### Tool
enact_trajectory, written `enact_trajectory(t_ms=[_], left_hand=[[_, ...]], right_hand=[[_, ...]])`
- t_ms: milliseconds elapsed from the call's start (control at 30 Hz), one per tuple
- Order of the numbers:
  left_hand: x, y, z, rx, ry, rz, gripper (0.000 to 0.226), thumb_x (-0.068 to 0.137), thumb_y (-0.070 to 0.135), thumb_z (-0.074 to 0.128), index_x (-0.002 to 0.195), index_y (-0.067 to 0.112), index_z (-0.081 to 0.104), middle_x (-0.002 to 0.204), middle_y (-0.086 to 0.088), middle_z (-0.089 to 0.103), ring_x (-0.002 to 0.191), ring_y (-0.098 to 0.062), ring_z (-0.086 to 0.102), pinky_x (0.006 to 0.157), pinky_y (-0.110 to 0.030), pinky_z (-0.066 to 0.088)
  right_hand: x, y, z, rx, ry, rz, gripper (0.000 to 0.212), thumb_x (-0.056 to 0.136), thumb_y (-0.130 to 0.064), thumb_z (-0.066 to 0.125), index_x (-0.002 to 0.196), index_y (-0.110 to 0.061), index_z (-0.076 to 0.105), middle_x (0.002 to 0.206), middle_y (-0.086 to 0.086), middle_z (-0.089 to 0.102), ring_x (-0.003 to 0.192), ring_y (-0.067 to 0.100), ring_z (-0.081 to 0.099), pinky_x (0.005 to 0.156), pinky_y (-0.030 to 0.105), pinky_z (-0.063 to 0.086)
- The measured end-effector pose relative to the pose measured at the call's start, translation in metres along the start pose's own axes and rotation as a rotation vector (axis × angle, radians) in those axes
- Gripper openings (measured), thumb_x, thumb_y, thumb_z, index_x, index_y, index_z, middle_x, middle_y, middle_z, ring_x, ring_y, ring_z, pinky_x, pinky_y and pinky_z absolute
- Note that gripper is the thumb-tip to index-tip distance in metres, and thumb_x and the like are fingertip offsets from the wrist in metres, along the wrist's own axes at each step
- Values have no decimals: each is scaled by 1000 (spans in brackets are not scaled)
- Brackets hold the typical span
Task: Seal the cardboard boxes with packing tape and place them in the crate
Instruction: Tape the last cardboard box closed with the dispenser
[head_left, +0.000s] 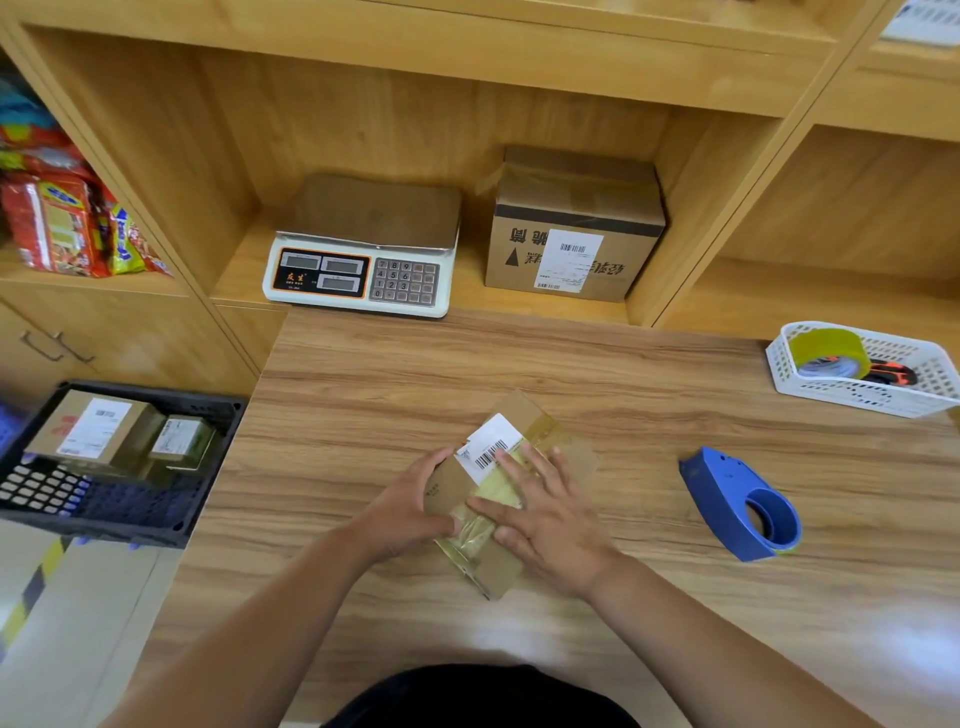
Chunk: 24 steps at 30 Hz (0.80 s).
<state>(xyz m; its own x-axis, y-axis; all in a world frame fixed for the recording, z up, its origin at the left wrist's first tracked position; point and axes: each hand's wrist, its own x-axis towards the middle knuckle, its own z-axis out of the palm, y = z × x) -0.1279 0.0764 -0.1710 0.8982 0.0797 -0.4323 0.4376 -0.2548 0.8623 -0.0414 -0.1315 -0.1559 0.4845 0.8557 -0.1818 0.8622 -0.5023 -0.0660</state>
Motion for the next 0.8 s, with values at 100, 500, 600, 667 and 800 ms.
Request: enact_trajectory(t_ms=[100,500,600,667,800], left_hand=[[1,0,-2,-9,-26,-17,94,59,26,74,142,37,31,126,12,50,106,-4,55,76,-19,52],[11,8,-19,50,-56,-28,94,63,17,68,145,39,29,133,9,47,112,-10,54,92,-34,51],[16,12,-18,215,24,8,85,70,9,62,146,31,31,140,2,42,123,-14,44,101,-35,42],[17,14,-12,488,153,73,69,80,18,55,146,27,34,144,4,41,134,-15,30,111,-34,26],[16,13,16,849,376,103,58,94,46,35,145,20,30,144,2,42,139,-17,25,116,-39,9]], right_hand=[[3,23,-2,34,15,164,41,97,-56,13,137,-59,18,156,-4,-12,140,24,-28,111,41,-26],[11,47,-2,166,37,448,51,97,-56,21,147,-46,17,158,-2,13,143,22,11,116,37,8],[15,34,0,358,34,614,75,89,-66,36,150,-28,15,142,-1,43,127,20,40,98,36,39],[14,26,4,440,37,729,87,82,-71,44,148,-18,21,137,4,48,125,23,43,98,37,41],[17,21,11,485,136,806,60,85,-63,49,117,-13,52,116,5,57,110,25,50,90,37,42]])
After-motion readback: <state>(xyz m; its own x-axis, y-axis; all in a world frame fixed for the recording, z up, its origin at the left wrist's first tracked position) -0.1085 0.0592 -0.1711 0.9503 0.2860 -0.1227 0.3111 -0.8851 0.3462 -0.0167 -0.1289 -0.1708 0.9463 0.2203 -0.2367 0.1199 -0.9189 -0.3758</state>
